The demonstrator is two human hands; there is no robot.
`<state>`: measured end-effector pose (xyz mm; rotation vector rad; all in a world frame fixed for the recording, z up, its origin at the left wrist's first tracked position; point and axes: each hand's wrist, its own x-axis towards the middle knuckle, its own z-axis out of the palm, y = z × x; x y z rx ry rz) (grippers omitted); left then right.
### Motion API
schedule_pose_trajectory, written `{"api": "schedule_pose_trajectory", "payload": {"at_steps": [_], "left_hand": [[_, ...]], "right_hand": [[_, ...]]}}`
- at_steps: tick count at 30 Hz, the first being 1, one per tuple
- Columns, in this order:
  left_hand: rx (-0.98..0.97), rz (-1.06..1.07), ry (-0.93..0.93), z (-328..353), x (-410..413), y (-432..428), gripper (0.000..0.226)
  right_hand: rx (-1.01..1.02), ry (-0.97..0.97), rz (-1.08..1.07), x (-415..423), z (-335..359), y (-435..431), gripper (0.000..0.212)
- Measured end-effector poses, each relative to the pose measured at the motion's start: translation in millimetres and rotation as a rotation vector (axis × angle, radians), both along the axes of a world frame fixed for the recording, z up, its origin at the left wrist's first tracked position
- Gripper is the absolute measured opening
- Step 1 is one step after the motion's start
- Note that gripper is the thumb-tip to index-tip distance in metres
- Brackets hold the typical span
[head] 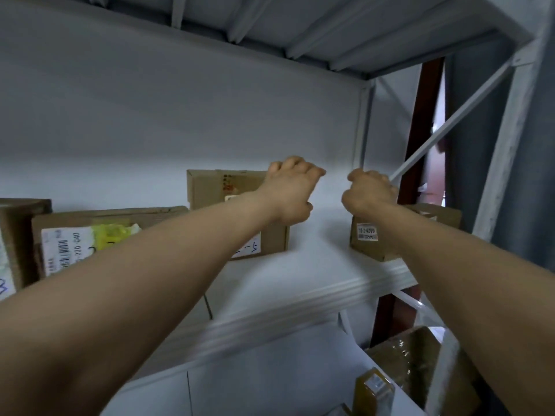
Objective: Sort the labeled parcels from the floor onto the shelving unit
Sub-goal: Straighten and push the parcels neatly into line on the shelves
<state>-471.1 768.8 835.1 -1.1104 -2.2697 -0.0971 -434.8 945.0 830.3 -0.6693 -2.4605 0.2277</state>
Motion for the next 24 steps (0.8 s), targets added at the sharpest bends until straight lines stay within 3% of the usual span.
{"api": "schedule_pose_trajectory", "payload": {"at_steps": [2,7,11,16,20,24], "left_hand": [[-0.011,-0.010,0.013,-8,0,17,0.072],[0.046,0.147,0.152,-9,-7,26,0.060],[0.074,0.306,0.102,1,-16,14,0.049],[0.045,0.353,0.020,-2,-20,4,0.036],[0.025,0.345,0.024,-2,-21,1,0.045],[0.029,0.336,0.013,-1,-19,-3,0.061]], "right_hand": [[-0.013,-0.062,-0.053,6,-9,29,0.047],[-0.110,-0.267,0.003,15,-31,67,0.061],[-0.015,-0.358,0.100,1,-31,53,0.061],[-0.060,-0.349,0.346,-29,-26,16,0.076],[-0.046,-0.378,0.479,-48,-27,4,0.083],[0.022,-0.288,0.464,-56,-29,4,0.068]]}}
